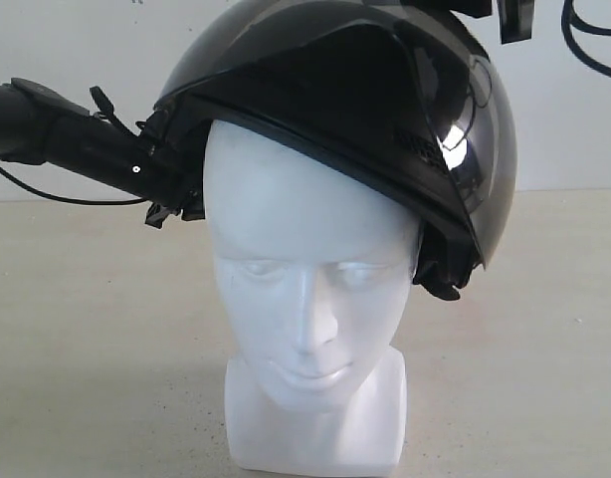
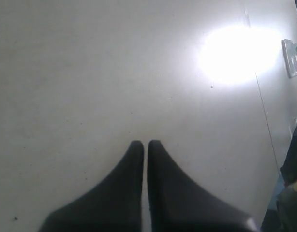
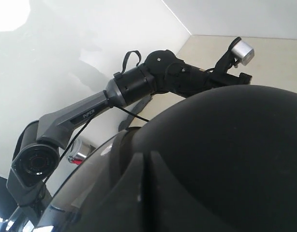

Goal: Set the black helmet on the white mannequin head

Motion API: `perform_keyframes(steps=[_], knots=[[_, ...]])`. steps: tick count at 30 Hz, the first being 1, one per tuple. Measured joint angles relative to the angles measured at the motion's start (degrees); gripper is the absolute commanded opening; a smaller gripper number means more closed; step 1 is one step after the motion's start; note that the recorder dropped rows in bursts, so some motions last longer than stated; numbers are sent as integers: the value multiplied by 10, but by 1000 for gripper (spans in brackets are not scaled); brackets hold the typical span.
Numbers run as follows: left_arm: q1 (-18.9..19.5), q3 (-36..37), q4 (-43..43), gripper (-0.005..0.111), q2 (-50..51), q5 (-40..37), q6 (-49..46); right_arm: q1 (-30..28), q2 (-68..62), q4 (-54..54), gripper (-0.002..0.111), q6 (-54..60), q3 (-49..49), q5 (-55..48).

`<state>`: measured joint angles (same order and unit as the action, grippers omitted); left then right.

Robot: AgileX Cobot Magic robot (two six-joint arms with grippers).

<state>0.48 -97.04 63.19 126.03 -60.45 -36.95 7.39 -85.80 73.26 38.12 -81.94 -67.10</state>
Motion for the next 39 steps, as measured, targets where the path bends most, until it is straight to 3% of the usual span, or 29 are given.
perform_keyframes(steps=[11,33,39], knots=[[0,0,0,4,0,1,-4,1,16,-20,0,-6,0,2],[0,0,0,4,0,0,-10,86,20,-35,0,-31,-1,14],[19,0,2,4,0,-10,-11,86,20,-37,0,-34,-2,14]])
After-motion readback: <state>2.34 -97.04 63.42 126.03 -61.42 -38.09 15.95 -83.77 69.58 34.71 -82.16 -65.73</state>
